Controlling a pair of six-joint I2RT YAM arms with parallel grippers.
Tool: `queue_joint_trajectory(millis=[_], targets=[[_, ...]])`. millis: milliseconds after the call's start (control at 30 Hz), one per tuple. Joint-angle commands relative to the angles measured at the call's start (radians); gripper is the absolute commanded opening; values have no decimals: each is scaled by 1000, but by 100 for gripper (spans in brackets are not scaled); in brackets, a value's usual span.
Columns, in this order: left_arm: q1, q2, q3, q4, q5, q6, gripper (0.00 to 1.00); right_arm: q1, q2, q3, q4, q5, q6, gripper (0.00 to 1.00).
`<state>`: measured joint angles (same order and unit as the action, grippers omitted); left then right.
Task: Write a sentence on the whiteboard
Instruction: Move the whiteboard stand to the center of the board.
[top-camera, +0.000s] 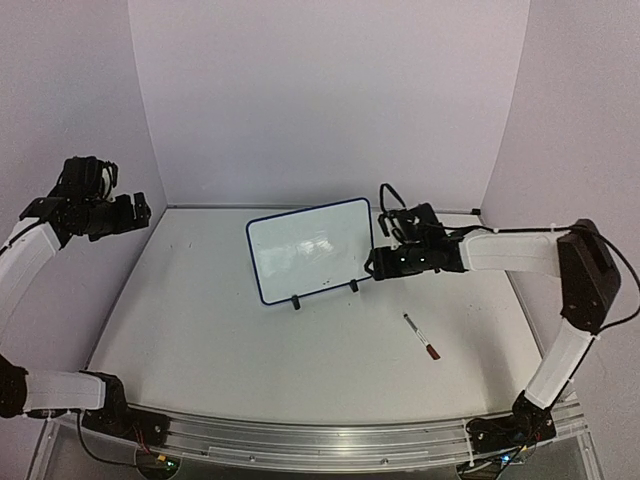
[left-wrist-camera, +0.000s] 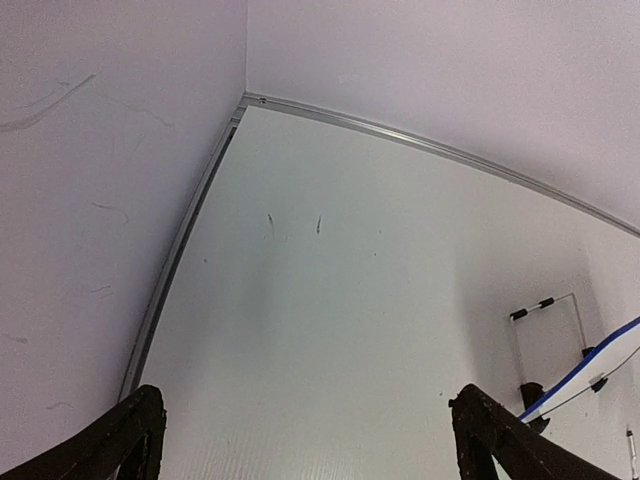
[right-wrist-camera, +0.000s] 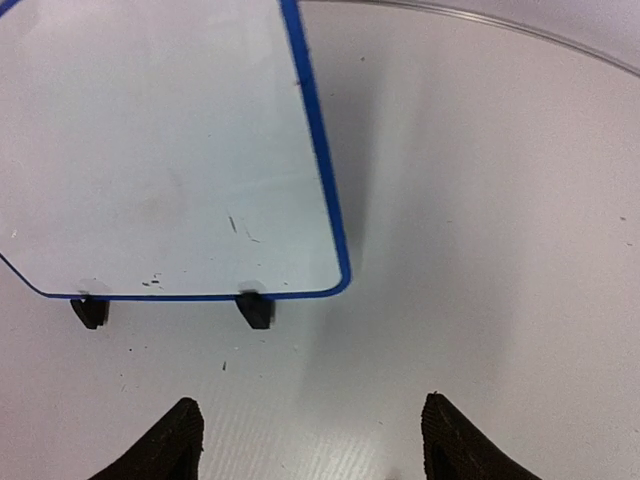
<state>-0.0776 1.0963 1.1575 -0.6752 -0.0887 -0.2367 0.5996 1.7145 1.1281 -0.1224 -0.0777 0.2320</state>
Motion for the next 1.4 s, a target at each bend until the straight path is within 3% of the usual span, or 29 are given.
queue_joint_trajectory(millis=[0, 433, 767, 1100, 1367], targets=[[2, -63, -96, 75, -49, 42, 100, 43, 163, 133, 35, -7, 0, 63], [3, -45, -140, 99, 0, 55, 100, 88, 374, 230, 54, 66, -18, 47], [3, -44, -146, 100, -30, 57, 100, 120, 401, 214, 102, 132, -60, 35], [2, -35, -146, 101, -32, 60, 100, 152, 415, 193, 157, 201, -80, 15], [2, -43, -149, 102, -39, 60, 100, 223, 384, 132, 162, 357, -54, 0]])
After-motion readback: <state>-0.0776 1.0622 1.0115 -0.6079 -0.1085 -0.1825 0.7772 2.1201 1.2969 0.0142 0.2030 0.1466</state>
